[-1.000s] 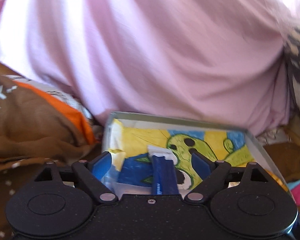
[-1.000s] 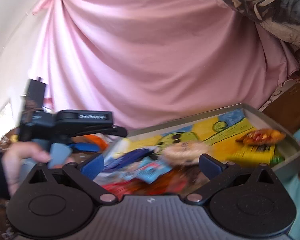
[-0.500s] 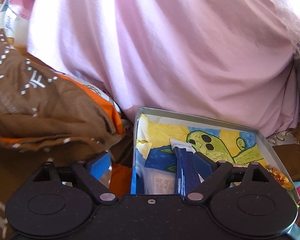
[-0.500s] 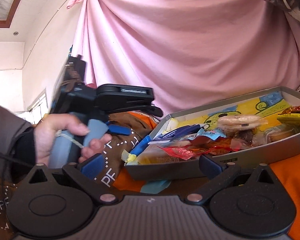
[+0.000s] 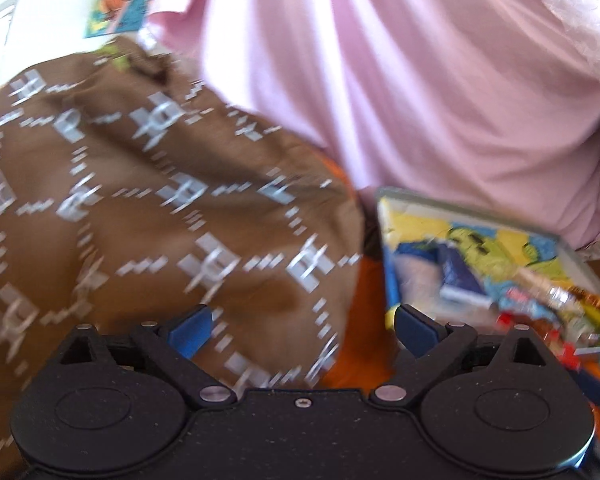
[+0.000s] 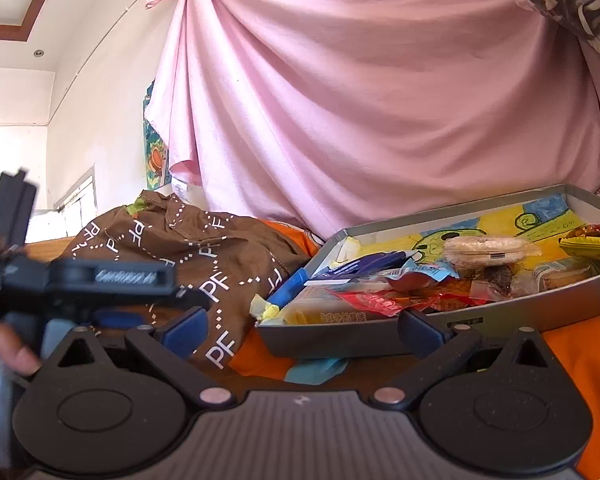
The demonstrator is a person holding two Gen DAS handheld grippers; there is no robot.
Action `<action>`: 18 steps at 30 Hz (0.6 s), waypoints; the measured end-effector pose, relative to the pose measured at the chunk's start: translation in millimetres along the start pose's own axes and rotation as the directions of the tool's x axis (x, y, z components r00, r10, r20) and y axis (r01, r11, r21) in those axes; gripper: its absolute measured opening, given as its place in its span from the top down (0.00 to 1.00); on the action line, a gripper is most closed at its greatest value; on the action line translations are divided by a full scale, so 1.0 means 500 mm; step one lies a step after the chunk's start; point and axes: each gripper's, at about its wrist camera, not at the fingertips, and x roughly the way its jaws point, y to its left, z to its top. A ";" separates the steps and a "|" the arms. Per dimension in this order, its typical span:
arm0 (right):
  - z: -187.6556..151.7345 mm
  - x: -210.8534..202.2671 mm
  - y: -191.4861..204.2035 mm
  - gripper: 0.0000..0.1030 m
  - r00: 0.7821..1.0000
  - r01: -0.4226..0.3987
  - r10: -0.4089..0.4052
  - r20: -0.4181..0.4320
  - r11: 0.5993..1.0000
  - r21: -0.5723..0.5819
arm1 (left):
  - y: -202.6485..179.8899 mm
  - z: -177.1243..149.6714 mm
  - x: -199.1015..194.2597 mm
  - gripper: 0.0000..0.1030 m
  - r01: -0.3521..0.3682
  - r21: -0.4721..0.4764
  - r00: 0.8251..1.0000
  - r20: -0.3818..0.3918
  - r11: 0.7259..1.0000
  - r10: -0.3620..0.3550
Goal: Organize snacks
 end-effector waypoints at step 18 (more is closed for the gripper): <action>0.026 -0.146 0.117 0.00 0.986 -0.148 0.151 -0.069 0.988 0.041 | 0.051 -0.098 -0.162 0.05 -0.009 0.016 0.995 -0.102 1.000 0.011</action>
